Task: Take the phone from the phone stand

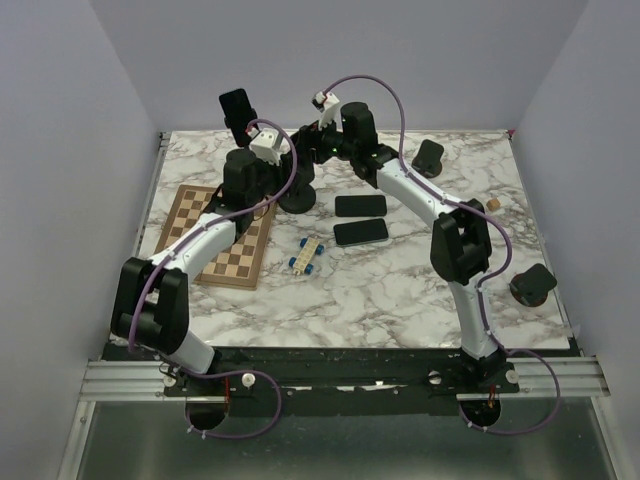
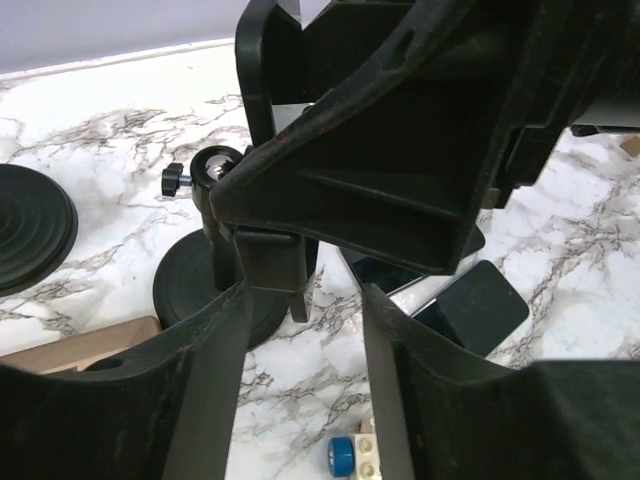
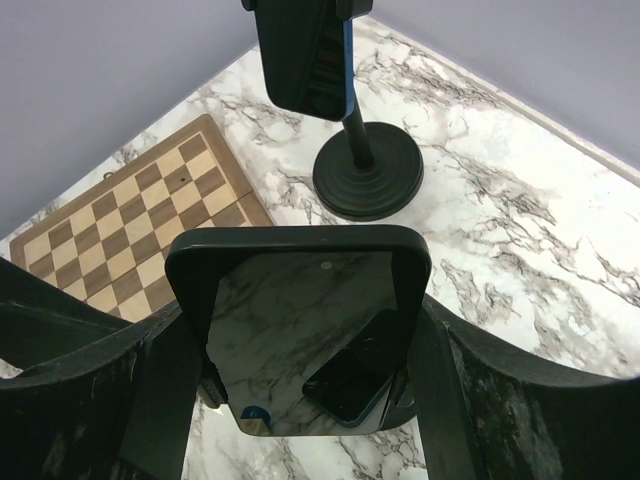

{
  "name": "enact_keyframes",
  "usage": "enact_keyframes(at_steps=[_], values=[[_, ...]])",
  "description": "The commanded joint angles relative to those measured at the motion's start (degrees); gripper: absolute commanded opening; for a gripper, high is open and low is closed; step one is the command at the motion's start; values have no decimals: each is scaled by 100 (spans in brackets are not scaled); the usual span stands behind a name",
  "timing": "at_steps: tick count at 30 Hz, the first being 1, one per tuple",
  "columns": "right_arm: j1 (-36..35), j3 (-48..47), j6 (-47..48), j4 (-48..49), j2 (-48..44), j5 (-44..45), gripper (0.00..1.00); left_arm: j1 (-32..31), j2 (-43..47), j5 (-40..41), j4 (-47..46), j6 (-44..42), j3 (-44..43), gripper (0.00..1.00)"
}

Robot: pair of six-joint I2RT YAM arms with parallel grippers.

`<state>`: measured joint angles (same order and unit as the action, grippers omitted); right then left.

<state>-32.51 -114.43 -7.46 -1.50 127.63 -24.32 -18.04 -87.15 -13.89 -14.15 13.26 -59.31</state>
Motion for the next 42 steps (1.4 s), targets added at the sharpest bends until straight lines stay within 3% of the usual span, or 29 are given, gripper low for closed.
enact_keyframes(at_steps=[1, 13, 19, 27, 30, 42], values=[[-78, -78, -269, -704, 375, -533, 1, 86, -226, -76, -193, -252, -213, 51], [-76, -163, -253, -756, 491, -601, 1, 178, -611, -214, -120, -280, -717, 47], [-80, -113, -223, -738, 425, -565, 1, 176, -776, -351, 27, -236, -903, 36], [-80, -211, -302, -741, 508, -618, 1, 178, -912, -756, 53, -181, -1003, 36], [-78, -202, -333, -704, 502, -636, 1, 178, -1016, -920, 209, -175, -1150, 28], [-80, -229, -326, -725, 534, -592, 1, 180, -956, -1048, 131, 74, -986, 45]])
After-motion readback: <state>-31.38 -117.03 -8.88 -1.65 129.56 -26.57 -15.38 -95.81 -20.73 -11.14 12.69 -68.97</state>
